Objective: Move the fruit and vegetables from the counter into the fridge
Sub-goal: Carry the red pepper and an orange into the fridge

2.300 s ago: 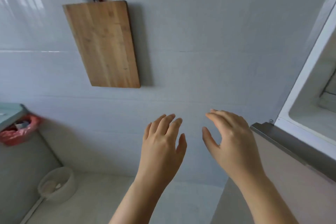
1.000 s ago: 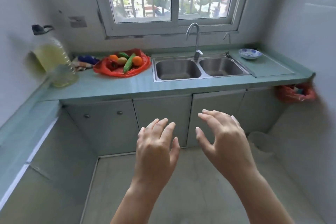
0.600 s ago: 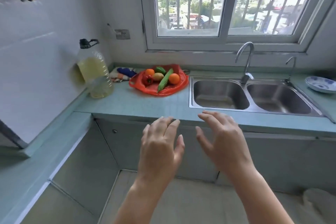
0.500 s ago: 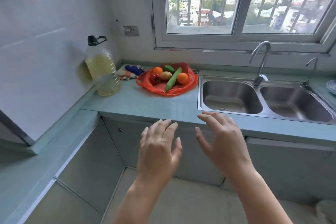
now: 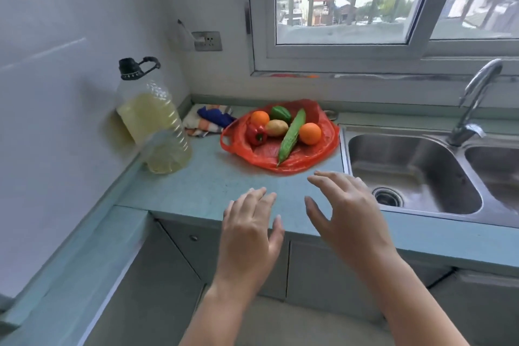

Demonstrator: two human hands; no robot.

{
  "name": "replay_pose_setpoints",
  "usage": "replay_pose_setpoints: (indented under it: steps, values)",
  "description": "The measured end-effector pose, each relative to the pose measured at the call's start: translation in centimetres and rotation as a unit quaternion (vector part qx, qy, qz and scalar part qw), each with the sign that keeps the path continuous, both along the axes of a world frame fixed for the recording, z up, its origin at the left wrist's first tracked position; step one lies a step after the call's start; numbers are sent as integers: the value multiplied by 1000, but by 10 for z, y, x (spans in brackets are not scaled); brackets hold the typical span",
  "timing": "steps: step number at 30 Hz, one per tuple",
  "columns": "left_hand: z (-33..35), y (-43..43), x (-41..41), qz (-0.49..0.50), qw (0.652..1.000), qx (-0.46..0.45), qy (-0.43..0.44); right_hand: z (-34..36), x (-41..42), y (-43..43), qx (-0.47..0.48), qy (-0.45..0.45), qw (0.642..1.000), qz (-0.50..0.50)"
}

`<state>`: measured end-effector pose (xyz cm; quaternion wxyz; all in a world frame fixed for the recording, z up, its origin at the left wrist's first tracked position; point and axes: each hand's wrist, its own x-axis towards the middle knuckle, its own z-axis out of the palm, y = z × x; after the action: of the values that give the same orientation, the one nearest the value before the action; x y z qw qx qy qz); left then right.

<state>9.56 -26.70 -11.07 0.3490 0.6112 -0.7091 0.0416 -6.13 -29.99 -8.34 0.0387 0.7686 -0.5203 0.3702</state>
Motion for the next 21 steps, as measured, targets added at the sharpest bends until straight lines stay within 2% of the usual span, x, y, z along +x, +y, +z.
replay_pose_setpoints:
  steps: [8,15,21]
  values:
    - [-1,-121,54,-13,1000,23,-3,1,48,-112,23,7,1000,-19]
    - [-14,-207,65,-26,999,43,9,-23,35,-196,61,13,996,-62]
    - [-36,-279,59,-12,997,74,9,-56,18,-277,119,22,991,-62]
